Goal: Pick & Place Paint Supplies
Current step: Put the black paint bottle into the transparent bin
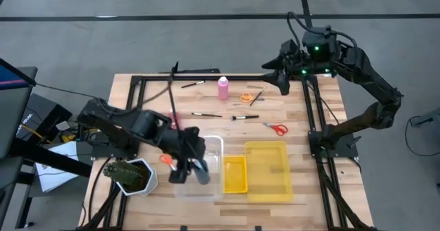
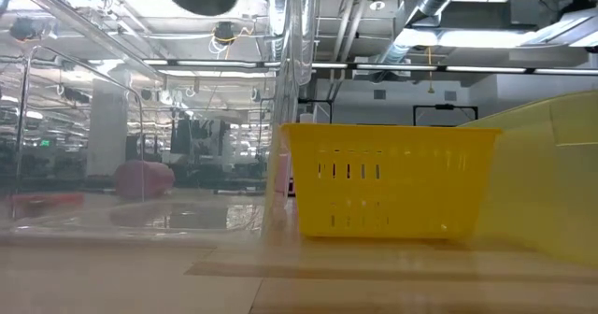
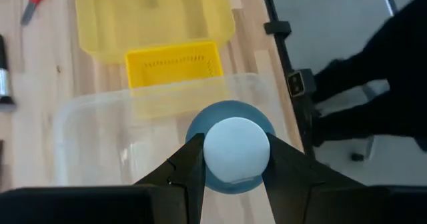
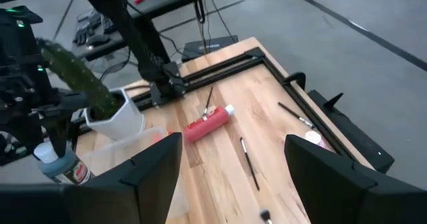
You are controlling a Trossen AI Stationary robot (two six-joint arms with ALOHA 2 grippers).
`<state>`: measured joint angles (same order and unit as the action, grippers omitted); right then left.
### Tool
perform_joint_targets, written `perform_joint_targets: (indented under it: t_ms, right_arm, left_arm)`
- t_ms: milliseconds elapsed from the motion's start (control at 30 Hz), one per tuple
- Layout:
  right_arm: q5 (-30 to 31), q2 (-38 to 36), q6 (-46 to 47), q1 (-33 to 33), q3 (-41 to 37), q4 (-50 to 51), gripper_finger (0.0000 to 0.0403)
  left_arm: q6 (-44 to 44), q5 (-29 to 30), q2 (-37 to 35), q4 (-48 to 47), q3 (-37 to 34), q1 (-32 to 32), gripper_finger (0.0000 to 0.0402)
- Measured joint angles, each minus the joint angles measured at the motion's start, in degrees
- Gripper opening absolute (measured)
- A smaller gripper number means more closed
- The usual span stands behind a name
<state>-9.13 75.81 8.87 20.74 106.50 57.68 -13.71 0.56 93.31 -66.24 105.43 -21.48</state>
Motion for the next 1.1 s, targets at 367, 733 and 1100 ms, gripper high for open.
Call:
perform_joint_targets:
  t_ms: [367, 733, 1100]
  right_arm:
    - [0.0, -0.2, -3.6, -4.7, 0.0, 0.8, 0.0261]
    - [0.2, -0.9, -4.5, -5.4, -0.1, 2.6, 0.0261]
    - [0.2, -2.1, -4.4, -5.3, -0.1, 3.4, 0.026]
  left_arm:
    - [-12.9, 8.1, 7.0, 0.8, 0.0, -3.4, 0.0113]
    - [-22.0, 13.7, 8.6, 6.6, -5.6, -5.6, 0.0113]
    - [-26.0, 14.5, 8.2, 14.4, -12.9, -6.4, 0.0113]
